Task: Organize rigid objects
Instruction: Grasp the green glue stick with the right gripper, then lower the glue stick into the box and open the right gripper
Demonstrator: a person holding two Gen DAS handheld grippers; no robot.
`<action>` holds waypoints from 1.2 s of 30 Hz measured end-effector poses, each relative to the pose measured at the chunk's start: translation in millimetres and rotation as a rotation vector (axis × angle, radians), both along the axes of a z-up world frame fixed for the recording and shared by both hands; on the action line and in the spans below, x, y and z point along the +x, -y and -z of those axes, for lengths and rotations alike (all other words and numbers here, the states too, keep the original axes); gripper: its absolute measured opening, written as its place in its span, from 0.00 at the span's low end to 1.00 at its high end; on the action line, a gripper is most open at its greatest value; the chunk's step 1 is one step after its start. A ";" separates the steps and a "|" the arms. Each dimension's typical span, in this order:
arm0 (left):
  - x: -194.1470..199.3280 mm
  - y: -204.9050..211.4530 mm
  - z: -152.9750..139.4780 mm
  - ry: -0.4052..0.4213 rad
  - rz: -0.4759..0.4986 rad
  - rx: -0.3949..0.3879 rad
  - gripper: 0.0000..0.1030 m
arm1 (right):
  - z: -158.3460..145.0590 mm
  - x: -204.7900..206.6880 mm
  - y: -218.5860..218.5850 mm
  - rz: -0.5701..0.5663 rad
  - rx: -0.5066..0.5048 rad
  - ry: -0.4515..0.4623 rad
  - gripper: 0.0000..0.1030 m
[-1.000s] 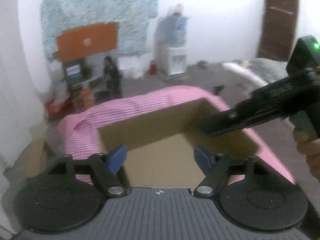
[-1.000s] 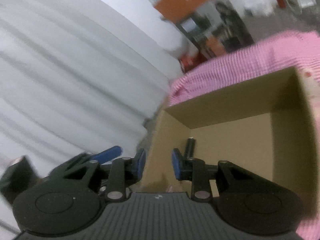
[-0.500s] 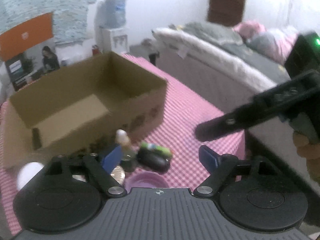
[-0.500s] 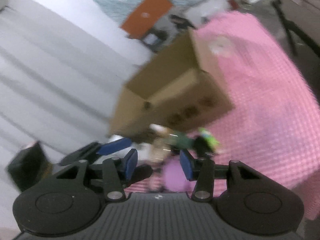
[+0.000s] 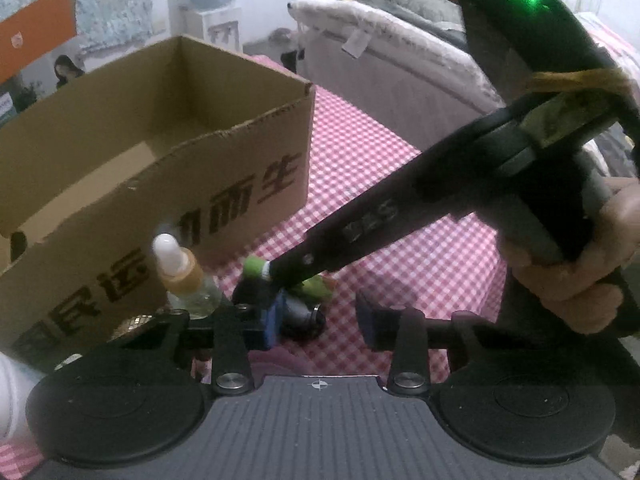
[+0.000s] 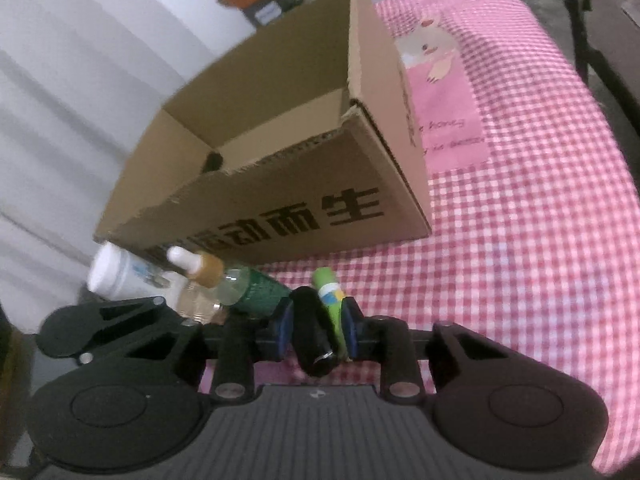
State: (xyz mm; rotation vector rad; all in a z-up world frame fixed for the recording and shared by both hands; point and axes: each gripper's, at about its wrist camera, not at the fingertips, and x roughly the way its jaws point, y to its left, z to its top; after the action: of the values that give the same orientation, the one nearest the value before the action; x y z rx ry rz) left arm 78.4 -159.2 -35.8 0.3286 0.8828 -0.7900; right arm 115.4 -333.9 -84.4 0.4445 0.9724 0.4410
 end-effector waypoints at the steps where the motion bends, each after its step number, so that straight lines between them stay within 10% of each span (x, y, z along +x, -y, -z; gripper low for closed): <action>1: 0.1 1.3 2.0 -0.003 0.001 0.004 0.35 | -0.3 0.7 -2.6 -0.015 -0.012 -0.003 0.25; 36: -4.4 29.5 21.0 -0.098 0.065 0.057 0.36 | 33.4 -37.0 41.8 0.116 0.185 -0.160 0.16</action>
State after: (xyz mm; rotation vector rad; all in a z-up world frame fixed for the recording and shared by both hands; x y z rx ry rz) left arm 74.1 -188.7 -56.7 0.3726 0.9919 -0.8478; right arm 78.4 -375.7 -117.8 0.7087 1.0580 0.3959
